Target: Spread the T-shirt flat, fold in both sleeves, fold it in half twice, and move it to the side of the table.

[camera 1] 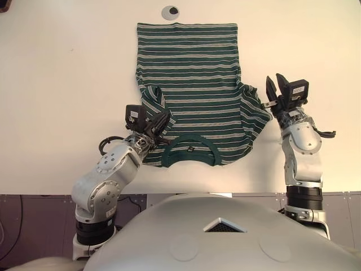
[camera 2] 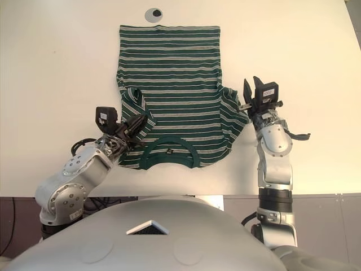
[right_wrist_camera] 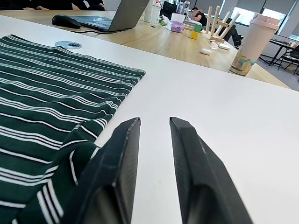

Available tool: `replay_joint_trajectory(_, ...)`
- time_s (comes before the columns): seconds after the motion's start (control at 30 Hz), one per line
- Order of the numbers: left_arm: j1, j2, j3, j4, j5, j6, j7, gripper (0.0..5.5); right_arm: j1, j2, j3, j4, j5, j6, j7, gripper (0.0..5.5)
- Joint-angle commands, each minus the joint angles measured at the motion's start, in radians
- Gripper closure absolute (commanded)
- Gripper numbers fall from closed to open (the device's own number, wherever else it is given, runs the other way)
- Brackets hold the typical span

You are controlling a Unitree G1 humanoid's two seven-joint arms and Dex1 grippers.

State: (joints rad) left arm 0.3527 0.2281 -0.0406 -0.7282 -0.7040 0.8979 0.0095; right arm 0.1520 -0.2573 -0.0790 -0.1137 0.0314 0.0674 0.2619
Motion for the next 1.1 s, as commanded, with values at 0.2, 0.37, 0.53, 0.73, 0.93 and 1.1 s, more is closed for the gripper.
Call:
replay_joint_trajectory(0.2, -0.057, -0.045, 0.216, 0.022, -0.036, -0.078, 0.059, 4.71, -0.021, -0.056, -0.118, -0.040, 0.203, 0.312, 0.083, 4.34)
replay_joint_trajectory(0.37, -0.024, -0.075, 0.229, -0.003, -0.016, -0.105, 0.091, 4.71, 0.036, -0.104, -0.269, -0.123, 0.468, 0.660, 0.151, 4.34)
replay_joint_trajectory(0.53, 0.013, -0.096, 0.238, -0.030, -0.005, -0.116, 0.107, 4.71, 0.117, -0.126, -0.478, -0.175, 0.821, 1.049, 0.177, 4.34)
replay_joint_trajectory(0.73, 0.038, -0.113, 0.234, -0.055, 0.000, -0.120, 0.125, 4.71, 0.094, -0.125, -0.613, -0.131, 1.060, 1.337, 0.095, 4.34)
replay_joint_trajectory(0.93, 0.014, -0.116, 0.240, -0.048, -0.011, -0.113, 0.131, 4.66, 0.054, -0.109, -0.709, -0.067, 1.146, 1.374, 0.010, 4.06)
replay_joint_trajectory(1.1, -0.006, -0.116, 0.249, -0.041, -0.023, -0.110, 0.131, 4.66, 0.038, -0.125, -0.746, -0.008, 1.223, 1.395, -0.022, 3.32)
